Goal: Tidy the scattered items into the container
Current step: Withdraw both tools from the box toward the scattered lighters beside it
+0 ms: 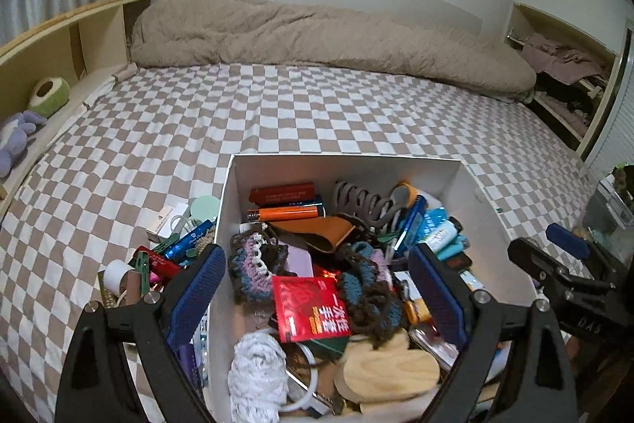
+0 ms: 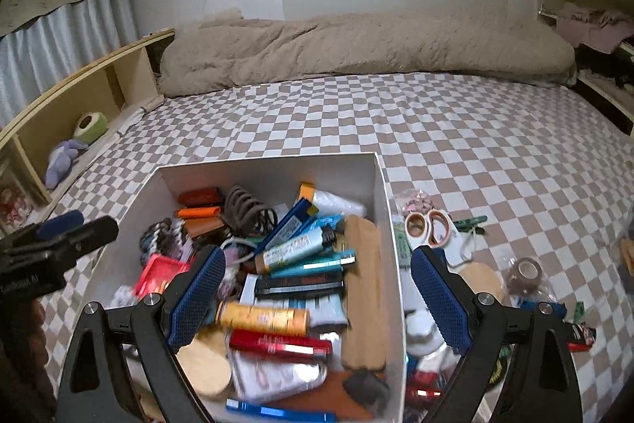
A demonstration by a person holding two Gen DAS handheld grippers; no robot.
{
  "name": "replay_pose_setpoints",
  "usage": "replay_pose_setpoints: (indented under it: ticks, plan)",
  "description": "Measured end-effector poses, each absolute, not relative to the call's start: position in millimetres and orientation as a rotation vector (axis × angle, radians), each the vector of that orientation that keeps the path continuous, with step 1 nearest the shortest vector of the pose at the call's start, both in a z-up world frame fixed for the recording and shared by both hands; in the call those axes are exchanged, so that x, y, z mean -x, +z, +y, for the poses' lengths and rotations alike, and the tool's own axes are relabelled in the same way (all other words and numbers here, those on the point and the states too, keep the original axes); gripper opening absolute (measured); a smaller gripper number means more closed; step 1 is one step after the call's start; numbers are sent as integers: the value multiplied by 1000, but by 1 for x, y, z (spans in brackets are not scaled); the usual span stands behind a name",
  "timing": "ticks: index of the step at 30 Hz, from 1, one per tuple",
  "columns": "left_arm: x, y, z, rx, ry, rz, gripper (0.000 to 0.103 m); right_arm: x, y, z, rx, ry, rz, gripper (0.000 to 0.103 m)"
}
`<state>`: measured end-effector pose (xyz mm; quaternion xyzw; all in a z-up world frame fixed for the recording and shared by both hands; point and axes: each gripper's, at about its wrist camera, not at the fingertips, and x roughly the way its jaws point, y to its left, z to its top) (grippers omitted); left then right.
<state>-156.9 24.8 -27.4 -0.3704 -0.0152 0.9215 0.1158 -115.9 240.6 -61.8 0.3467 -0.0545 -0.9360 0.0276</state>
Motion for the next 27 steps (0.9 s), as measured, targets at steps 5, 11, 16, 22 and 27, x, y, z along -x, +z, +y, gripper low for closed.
replay_pose_setpoints:
  ticks: [5,11,16,22,27]
  plan:
    - [133,-18,21,1055,2683,-82,94,90,-54,245,-1036,-2903,-153,95]
    - [102,-9,12,1016,2693,-100,97,59,-40,246,-967,-2921,-121,95]
    - [75,0,11,952,2730,-57,102,37,-33,243,-931,-2927,-94,95]
    - [46,3,12,908,2737,-16,102,12,-34,238,-917,-2923,-44,95]
    - [24,-2,14,884,2734,6,103,-6,-38,235,-898,-2907,-33,95]
